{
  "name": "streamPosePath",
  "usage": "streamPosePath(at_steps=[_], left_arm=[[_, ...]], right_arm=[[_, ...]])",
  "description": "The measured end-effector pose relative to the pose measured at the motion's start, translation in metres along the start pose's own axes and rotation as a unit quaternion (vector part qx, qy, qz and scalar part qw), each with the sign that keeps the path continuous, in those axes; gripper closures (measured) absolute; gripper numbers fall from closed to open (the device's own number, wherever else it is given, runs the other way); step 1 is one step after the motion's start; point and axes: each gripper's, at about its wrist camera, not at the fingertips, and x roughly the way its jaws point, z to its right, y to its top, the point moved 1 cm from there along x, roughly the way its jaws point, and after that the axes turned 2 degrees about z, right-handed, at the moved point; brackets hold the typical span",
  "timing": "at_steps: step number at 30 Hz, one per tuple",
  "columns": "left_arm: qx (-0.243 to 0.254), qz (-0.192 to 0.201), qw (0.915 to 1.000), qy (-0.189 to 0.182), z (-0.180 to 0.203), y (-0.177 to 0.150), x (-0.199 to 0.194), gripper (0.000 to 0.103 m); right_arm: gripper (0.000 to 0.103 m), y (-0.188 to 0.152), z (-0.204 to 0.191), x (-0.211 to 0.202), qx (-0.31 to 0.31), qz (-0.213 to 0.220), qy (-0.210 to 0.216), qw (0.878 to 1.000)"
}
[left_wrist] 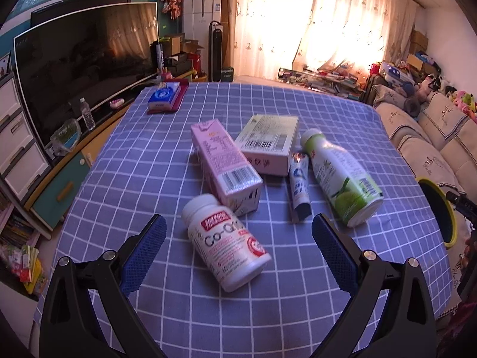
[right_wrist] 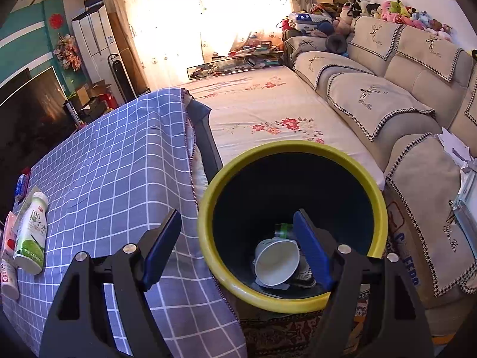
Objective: Collect trash
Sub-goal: 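Carry the snack bag to the bin and open the right gripper, then grasp the white supplement bottle with the left gripper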
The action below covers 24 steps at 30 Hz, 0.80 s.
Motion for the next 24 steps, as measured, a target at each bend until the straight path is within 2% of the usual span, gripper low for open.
streamPosePath(at_steps=[6,12,19,24], left_arm=[[-0.022,-0.02,0.9995,0.014,-0.01,-0.006,0.017,0.006],[-0.051,-0.052,0.9973,0.015,-0.025,-0.011,0.036,0.017],[-0.056,-0.06,0.9965,0.015,-0.033,-0.011,0.043,0.024],[-0.061,-0.066,0.9955,0.03,-0.046,-0.01,0.043,0.028]], right_arm=[[0.03,-0.003,-0.005,0.0,-0.001,-0.005,0.009,1.0],[0.03,-0.005,-0.006,0.001,-0.002,-0.009,0.013,1.0],[0.03,-0.007,-0.011,0.005,-0.007,-0.016,0.02,1.0],[0.03,-0.01,-0.013,0.006,-0.01,-0.021,0.023,0.999]])
